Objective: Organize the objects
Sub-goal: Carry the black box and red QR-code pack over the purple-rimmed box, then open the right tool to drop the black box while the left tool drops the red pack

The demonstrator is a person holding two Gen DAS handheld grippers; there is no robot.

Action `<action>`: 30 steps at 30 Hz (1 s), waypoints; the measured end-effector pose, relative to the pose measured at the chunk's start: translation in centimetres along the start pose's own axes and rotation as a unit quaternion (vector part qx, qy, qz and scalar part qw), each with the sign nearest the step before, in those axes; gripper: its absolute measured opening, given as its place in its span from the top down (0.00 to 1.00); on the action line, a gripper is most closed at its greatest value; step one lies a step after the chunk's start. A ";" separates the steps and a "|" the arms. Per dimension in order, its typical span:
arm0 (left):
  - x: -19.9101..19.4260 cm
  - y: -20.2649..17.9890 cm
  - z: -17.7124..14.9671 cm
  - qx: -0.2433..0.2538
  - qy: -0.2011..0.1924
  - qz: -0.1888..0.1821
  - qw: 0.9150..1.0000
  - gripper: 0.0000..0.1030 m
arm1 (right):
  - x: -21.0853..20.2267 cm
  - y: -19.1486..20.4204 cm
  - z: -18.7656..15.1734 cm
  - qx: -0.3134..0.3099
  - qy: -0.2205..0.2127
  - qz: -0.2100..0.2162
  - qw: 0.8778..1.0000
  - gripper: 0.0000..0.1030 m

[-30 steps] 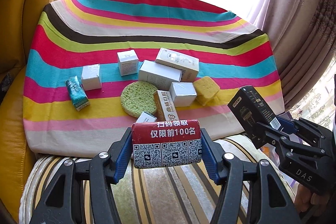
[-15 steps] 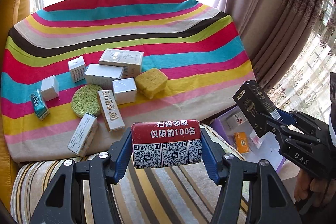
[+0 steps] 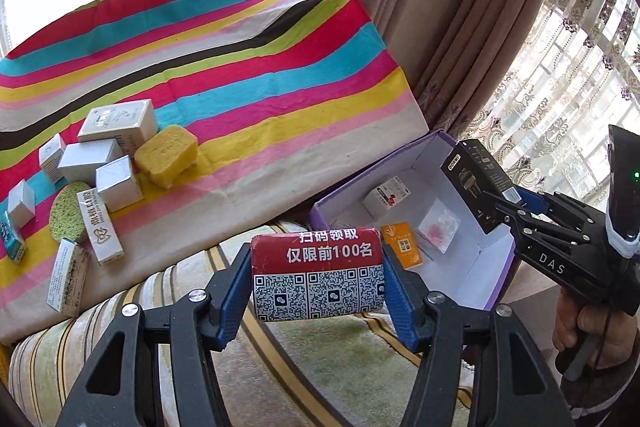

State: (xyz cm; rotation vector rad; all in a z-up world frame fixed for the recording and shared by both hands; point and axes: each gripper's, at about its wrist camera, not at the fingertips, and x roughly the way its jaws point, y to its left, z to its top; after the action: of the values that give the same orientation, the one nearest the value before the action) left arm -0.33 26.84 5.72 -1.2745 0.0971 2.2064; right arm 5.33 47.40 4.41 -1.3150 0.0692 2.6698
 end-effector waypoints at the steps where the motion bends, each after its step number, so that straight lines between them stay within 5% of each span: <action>1: 0.2 -0.5 0.1 0.006 0.002 -0.003 1.000 0.41 | 0.1 -0.6 -0.2 0.005 0.002 -0.005 1.000 0.58; 18: 2.7 -7.0 0.5 0.086 0.033 -0.055 0.994 0.39 | 0.0 -6.5 -4.5 0.033 0.042 -0.046 0.998 0.58; 30: 0.5 -6.3 0.9 0.077 -0.012 -0.055 0.996 0.25 | -1.2 -5.0 -3.5 0.014 0.024 -0.025 0.999 0.25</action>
State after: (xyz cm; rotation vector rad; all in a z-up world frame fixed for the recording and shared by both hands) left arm 2.07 32.57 7.22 -1.1424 0.1795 2.0783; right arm 9.66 51.76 3.36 -1.3527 0.0778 2.5866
